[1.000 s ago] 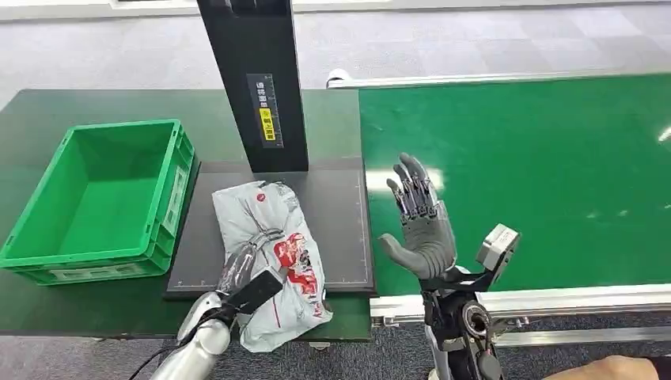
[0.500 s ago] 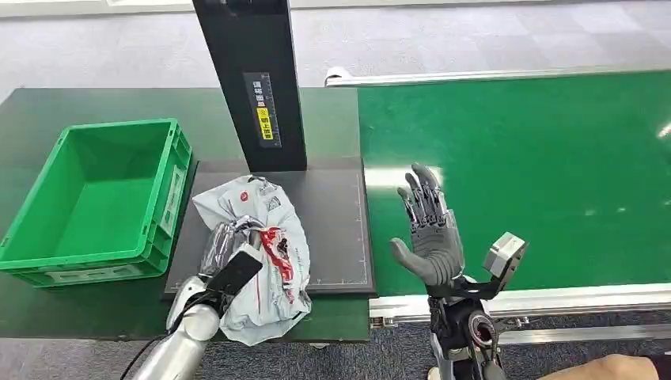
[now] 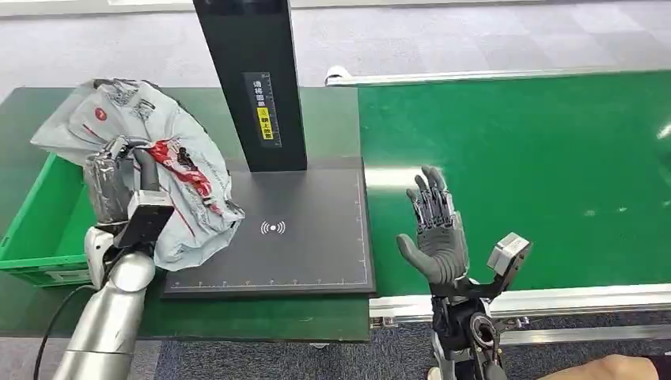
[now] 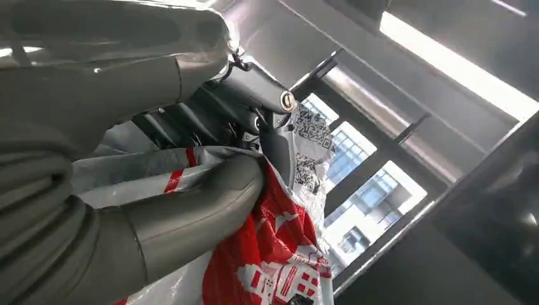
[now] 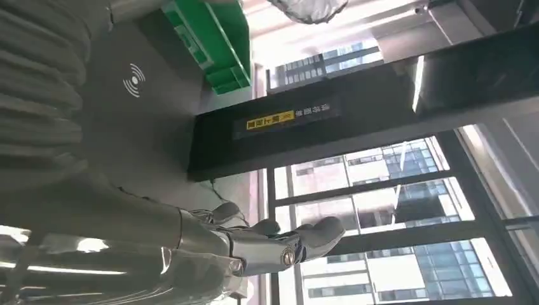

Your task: Moved the parcel from conveyor to table for the left to box.

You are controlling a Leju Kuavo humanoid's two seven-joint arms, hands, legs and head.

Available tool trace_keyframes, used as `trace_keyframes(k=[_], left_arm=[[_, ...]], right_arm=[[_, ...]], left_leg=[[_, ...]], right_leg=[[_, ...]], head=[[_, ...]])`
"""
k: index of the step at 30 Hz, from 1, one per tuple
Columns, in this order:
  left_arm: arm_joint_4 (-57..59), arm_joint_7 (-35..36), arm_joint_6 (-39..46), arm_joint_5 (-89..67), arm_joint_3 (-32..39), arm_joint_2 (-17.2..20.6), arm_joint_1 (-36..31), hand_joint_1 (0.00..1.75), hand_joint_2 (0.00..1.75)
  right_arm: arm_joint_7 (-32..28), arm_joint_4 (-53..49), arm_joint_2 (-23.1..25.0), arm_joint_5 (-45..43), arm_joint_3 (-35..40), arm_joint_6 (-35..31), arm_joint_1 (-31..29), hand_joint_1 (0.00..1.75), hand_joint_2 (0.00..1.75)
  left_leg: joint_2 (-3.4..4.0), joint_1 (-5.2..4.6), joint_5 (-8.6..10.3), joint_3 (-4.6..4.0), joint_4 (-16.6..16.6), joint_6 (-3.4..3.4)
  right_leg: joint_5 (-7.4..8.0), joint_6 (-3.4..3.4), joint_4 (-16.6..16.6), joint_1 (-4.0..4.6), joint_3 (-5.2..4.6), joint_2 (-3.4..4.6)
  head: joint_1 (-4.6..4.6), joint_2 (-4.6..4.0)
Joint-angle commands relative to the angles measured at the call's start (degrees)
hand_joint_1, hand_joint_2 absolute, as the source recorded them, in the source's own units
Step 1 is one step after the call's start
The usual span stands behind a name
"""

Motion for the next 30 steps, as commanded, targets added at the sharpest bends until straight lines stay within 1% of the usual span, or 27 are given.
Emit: trace_keyframes(k=[1,6,7,9,10,12,13,15,16,18,19,20,22,23,24,25,26,30], left_arm=[[0.3,0.1,0.4,-0.4,1.2,1.2,-1.8,1.75,1.75],[0.3,0.1,0.4,-0.4,1.2,1.2,-1.8,1.75,1.75],[0.6,0.0,3.2,-1.8,1.6,1.5,-2.6,1.75,1.75],[3.0,2.2,5.2,-3.4,3.0,3.5,-6.9,1.75,1.75],[5.1,3.4,4.6,-3.6,4.1,4.6,-9.6,1.75,1.75],[13.0,5.6,5.1,-7.5,6.9,6.5,-15.7,1.75,1.75],[19.9,7.6,4.6,-8.4,9.2,7.6,-19.8,1.75,1.75],[32.5,7.3,4.4,-7.7,11.8,10.2,-26.5,1.75,1.75],[40.3,7.8,8.6,-11.9,11.6,12.3,-29.9,1.75,1.75],[48.5,10.5,10.4,-15.8,11.7,14.4,-33.4,1.75,1.75],[50.7,11.9,10.8,-17.2,11.6,15.0,-34.2,1.75,1.75],[54.2,21.4,12.5,-24.1,10.4,16.6,-36.1,1.75,1.75],[55.7,19.6,12.5,-23.8,12.3,18.0,-36.8,1.75,1.75],[56.0,18.6,12.3,-23.2,12.9,18.1,-36.8,1.75,1.75],[56.2,17.1,11.2,-22.3,13.9,18.1,-36.8,1.47,1.75],[55.7,16.6,11.9,-22.8,14.0,17.9,-36.2,0.14,1.75],[55.4,16.4,11.9,-22.5,14.3,17.6,-35.9,0.0,1.75],[54.0,16.0,11.4,-22.3,14.9,17.0,-34.6,0.0,1.75]], right_arm=[[-0.3,3.7,-0.4,-0.1,-1.1,-0.1,-1.6,0.0,1.75],[-0.3,3.7,-0.4,-0.1,-1.1,-0.1,-1.6,0.0,1.75],[-0.2,3.7,-0.3,-0.2,-1.2,-0.4,-1.5,0.0,1.75],[0.1,3.5,-0.6,-0.2,-1.2,-1.0,-0.9,0.0,1.75],[0.2,3.5,-0.7,-0.2,-1.1,-1.1,-0.4,0.0,1.75],[0.2,3.6,-1.3,-0.1,-0.4,-1.3,1.2,0.0,1.75],[0.1,3.5,-1.7,0.0,0.1,-1.6,2.1,0.0,1.75],[0.0,3.0,-2.0,0.0,0.5,-1.8,3.9,0.0,1.75],[0.2,2.5,-2.0,0.1,0.7,-1.9,4.8,0.0,1.75],[0.6,1.7,-1.4,0.5,0.8,-1.8,5.9,0.0,1.75],[0.8,1.4,-1.2,0.6,0.7,-1.9,6.2,0.0,1.75],[3.4,1.6,-0.6,0.8,0.5,-1.8,6.3,0.0,1.75],[3.7,3.4,-0.1,1.1,0.7,-1.7,5.6,0.0,1.75],[3.7,4.0,0.0,1.1,0.8,-1.8,5.4,0.0,1.75],[3.7,4.7,-0.1,1.1,0.8,-1.8,5.1,0.0,1.75],[3.6,5.3,-0.2,1.2,0.8,-1.9,4.9,0.0,1.75],[3.6,5.5,-0.3,1.1,0.8,-1.8,5.0,0.0,1.75],[3.5,5.5,-0.4,1.1,0.6,-1.8,5.8,0.0,1.75]], left_leg=[[0.06,0.03,0.0,0.05,0.0,0.02],[0.01,0.01,0.0,0.01,0.0,-0.01],[0.03,0.02,0.02,0.04,-0.1,-0.01],[0.05,0.03,0.02,0.03,-0.1,0.0],[0.02,0.03,0.01,-0.01,0.0,0.0],[-0.11,0.12,0.02,-0.13,0.1,-0.03],[-0.14,0.12,0.04,-0.11,0.1,-0.03],[-0.06,0.11,0.04,0.01,0.0,-0.04],[-0.1,0.12,0.08,0.06,0.0,-0.06],[-0.09,0.12,0.09,0.1,-0.1,-0.08],[-0.01,0.14,0.07,0.08,0.0,-0.12],[0.04,0.14,0.07,0.12,-0.1,-0.12],[0.17,0.14,0.04,0.11,-0.1,-0.1],[0.33,0.16,0.03,0.12,-0.1,-0.11],[0.3,0.13,0.01,0.11,0.0,-0.09],[0.33,0.15,0.02,0.17,-0.1,-0.09],[0.33,0.15,0.01,0.08,-0.1,-0.09],[0.22,0.13,0.06,0.09,-0.1,-0.06]], right_leg=[[0.04,-0.03,-0.1,0.04,0.06,0.08],[0.02,-0.04,0.0,0.02,0.0,0.03],[0.05,-0.06,-0.1,0.03,0.03,0.05],[0.06,-0.06,-0.1,0.04,0.01,0.07],[0.04,-0.04,-0.1,0.04,-0.01,0.04],[0.02,-0.07,0.0,0.13,-0.08,-0.09],[0.02,-0.08,0.0,0.13,-0.05,-0.12],[0.02,-0.06,0.0,0.11,0.02,-0.06],[0.03,-0.1,0.0,0.12,0.06,-0.09],[0.04,-0.13,0.0,0.12,0.08,-0.08],[0.03,-0.13,0.0,0.15,0.05,0.0],[0.05,-0.15,0.0,0.14,0.05,0.07],[0.04,-0.12,0.0,0.13,0.01,0.24],[0.08,-0.16,0.0,0.16,-0.03,0.41],[0.05,-0.12,0.0,0.13,-0.02,0.37],[0.08,-0.13,-0.1,0.14,0.02,0.41],[0.06,-0.12,0.0,0.15,-0.06,0.4],[0.06,-0.11,-0.1,0.13,0.01,0.3]], head=[[0.0,0.0],[-0.02,0.0],[0.0,0.02],[0.0,0.0],[-0.02,0.0],[-0.02,0.0],[0.0,0.0],[-0.02,0.02],[-0.02,0.02],[0.0,0.02],[0.0,0.0],[-0.02,0.0],[-0.02,0.02],[-0.04,0.02],[0.02,0.02],[-0.02,0.0],[0.0,0.0],[0.0,0.0]])
